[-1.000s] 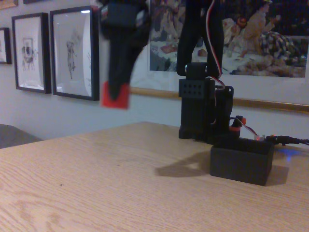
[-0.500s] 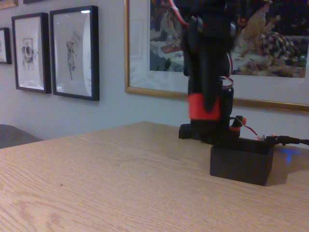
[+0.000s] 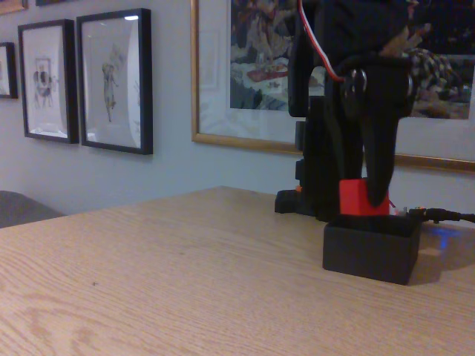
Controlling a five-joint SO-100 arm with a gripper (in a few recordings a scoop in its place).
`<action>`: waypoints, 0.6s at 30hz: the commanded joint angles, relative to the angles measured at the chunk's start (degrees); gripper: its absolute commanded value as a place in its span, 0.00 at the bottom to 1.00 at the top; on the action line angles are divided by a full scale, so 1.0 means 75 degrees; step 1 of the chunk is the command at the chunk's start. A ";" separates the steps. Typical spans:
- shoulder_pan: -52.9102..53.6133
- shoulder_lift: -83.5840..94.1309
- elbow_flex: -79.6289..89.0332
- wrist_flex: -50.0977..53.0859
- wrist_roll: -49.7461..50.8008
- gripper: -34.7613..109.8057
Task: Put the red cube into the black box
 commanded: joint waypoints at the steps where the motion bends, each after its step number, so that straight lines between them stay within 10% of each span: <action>1: 0.0129 0.0668 0.0375 -0.0164 -0.0094 0.19; 18: 0.0633 0.0316 0.0539 -0.0363 -0.0773 0.18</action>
